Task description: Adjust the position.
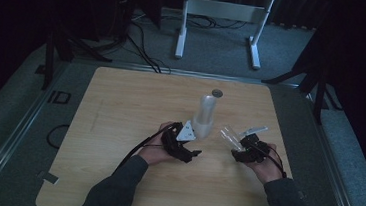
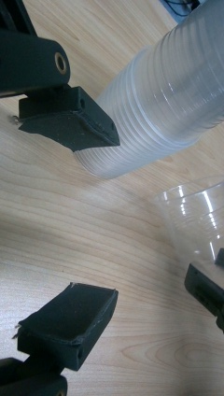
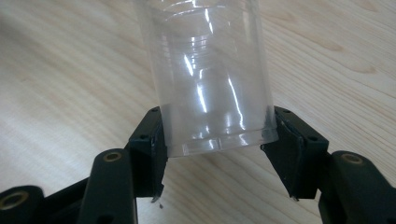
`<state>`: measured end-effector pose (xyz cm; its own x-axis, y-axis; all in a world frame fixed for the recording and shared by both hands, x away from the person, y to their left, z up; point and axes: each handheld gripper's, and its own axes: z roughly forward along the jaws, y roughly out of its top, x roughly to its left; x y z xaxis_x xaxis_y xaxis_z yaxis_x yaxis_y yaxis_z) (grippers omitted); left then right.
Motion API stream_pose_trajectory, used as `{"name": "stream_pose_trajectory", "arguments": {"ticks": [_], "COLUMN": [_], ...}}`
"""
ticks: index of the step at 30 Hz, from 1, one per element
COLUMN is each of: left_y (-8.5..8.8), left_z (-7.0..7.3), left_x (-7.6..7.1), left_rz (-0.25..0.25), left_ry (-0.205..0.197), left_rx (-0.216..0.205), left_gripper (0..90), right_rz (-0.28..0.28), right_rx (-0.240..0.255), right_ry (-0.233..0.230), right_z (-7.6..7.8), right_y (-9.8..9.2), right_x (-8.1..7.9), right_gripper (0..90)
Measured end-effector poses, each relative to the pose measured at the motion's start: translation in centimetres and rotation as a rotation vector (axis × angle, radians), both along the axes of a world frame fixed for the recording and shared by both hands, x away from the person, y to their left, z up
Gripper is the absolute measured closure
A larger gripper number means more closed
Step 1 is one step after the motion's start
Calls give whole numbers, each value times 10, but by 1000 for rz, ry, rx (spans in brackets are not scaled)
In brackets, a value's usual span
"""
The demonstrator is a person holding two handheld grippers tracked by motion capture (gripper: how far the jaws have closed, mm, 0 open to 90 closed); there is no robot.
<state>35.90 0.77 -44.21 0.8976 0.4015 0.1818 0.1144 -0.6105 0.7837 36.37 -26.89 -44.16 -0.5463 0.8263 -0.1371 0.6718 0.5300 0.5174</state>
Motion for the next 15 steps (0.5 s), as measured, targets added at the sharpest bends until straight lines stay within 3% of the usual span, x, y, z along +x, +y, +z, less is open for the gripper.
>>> {"name": "stream_pose_trajectory", "arguments": {"ticks": [15], "left_y": [0], "left_z": [0], "left_x": [0], "left_rz": [-1], "left_ry": [3], "left_rx": [-3], "left_gripper": [223], "right_rz": [-122], "right_rx": [63], "right_ry": [-46], "right_z": [-3], "right_y": [-2], "right_x": [4], "right_gripper": [424]}}
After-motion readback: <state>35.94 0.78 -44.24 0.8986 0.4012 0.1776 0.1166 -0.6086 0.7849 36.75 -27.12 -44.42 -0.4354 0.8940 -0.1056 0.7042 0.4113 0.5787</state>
